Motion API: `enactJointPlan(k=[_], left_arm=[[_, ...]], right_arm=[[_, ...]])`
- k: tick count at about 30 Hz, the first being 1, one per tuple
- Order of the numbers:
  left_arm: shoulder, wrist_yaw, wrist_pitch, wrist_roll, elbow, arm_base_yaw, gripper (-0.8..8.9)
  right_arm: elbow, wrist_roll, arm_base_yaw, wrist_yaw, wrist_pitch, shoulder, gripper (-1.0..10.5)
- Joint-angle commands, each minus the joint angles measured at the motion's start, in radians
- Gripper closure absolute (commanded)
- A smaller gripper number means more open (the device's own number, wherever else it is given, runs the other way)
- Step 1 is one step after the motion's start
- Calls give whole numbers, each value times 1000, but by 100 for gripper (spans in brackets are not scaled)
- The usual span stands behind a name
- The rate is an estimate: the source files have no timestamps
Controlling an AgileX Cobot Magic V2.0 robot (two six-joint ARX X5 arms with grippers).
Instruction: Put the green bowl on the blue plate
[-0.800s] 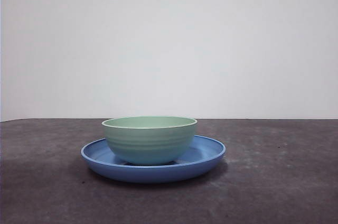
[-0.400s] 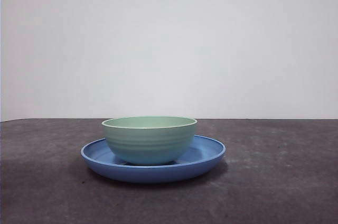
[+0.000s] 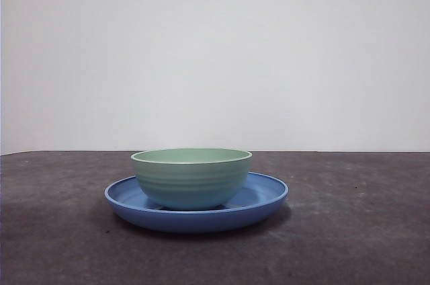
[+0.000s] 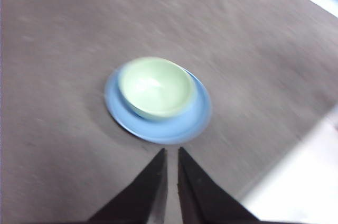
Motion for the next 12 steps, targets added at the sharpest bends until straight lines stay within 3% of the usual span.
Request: enactJointPlan(k=[1,7,12], left_arm=[[-31,0,156,53,-84,115,784],[-169,0,628,82,-453,378,784],[-256,-1,869,33,-728,501,784]], right_arm=[[5,-6,7,-3,9,1,918],[5,-6,7,-3,10,1,918],[5,-6,7,-3,10,1,918]])
